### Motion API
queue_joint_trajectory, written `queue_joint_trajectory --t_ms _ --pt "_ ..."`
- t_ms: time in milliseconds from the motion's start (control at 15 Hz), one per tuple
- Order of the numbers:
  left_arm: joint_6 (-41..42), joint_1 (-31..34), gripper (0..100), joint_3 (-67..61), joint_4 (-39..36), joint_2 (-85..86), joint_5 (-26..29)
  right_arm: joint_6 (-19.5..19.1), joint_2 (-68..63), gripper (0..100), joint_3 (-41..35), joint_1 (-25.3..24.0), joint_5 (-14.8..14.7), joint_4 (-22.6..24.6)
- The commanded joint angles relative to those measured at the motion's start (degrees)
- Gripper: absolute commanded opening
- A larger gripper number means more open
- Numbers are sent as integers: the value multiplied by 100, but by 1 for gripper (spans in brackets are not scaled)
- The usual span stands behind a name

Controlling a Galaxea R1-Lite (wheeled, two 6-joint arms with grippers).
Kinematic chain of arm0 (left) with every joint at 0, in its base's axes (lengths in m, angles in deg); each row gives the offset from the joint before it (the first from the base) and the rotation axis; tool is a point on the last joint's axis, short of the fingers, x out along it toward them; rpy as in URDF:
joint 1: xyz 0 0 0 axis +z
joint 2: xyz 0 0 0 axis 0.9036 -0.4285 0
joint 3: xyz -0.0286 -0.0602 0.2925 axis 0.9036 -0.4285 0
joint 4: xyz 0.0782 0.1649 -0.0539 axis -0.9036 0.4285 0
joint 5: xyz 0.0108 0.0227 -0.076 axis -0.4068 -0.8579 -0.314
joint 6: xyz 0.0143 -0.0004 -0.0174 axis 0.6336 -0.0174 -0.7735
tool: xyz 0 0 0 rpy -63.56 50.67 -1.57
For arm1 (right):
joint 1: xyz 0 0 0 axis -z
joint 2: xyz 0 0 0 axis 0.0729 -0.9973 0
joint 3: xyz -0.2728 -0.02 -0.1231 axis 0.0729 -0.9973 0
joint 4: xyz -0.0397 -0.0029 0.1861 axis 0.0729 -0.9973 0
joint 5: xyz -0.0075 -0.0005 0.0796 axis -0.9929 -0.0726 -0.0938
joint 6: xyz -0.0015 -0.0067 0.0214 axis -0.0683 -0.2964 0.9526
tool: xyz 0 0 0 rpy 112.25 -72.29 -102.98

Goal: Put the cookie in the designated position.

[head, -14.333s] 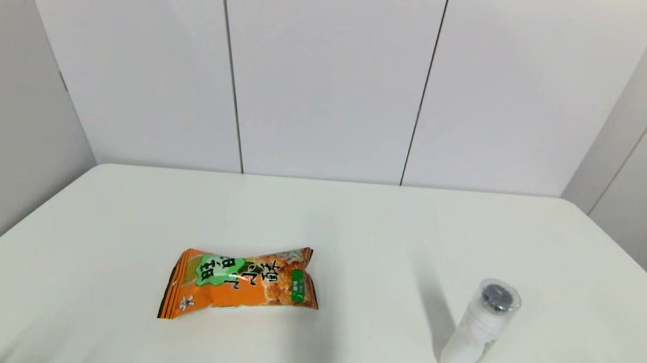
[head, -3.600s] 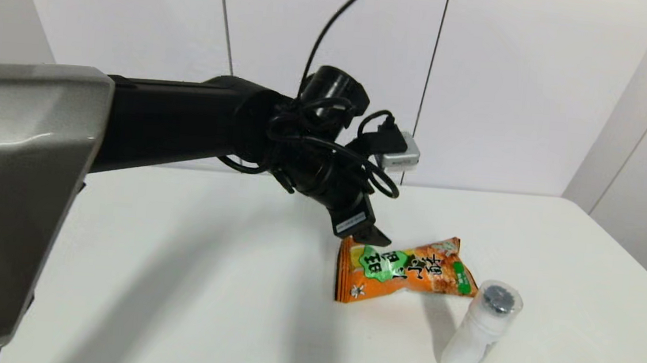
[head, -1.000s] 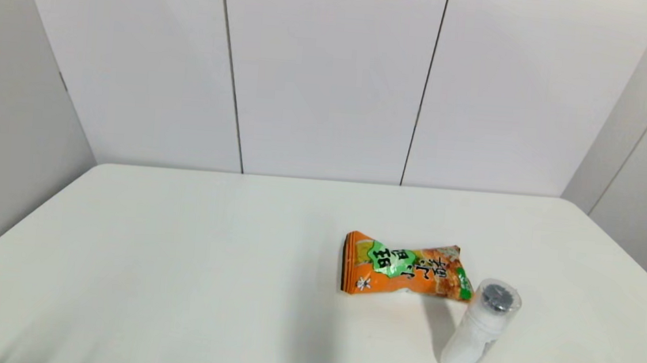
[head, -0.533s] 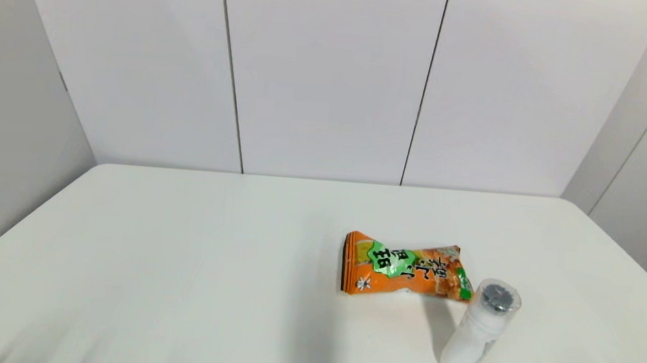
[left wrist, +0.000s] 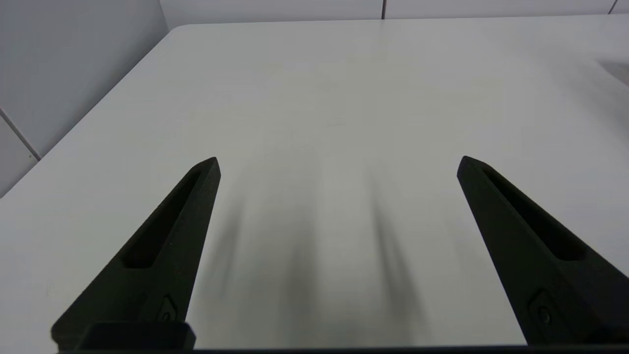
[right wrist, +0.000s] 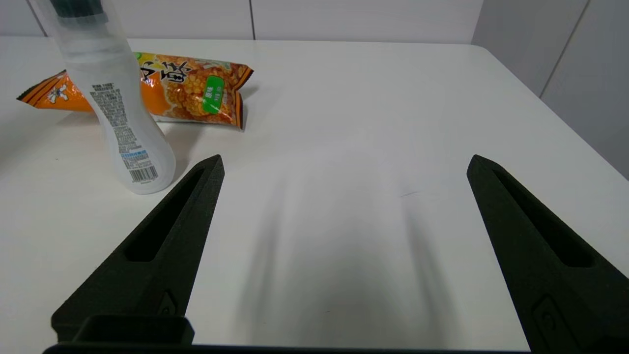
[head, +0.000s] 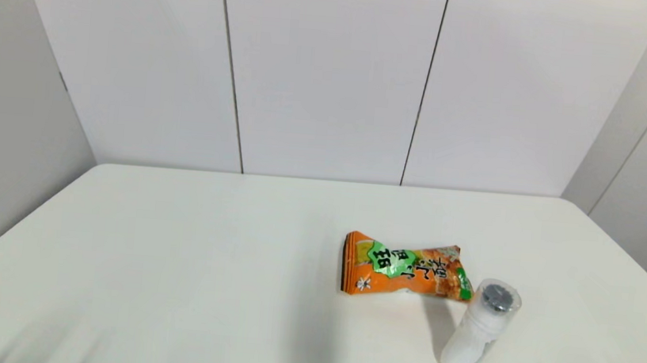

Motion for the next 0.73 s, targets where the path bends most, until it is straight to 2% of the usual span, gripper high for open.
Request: queue_joint_trajectory --t_ms 67,267,733 --pt "1 2 100 0 -1 -11 1 6 -7 100 -53 -1 -22 2" --pt "1 2 100 0 -1 -11 1 -3 -7 100 -53 -1 -119 -7" --pt "1 2 100 0 -1 -11 1 68 -7 100 -53 -1 -119 2"
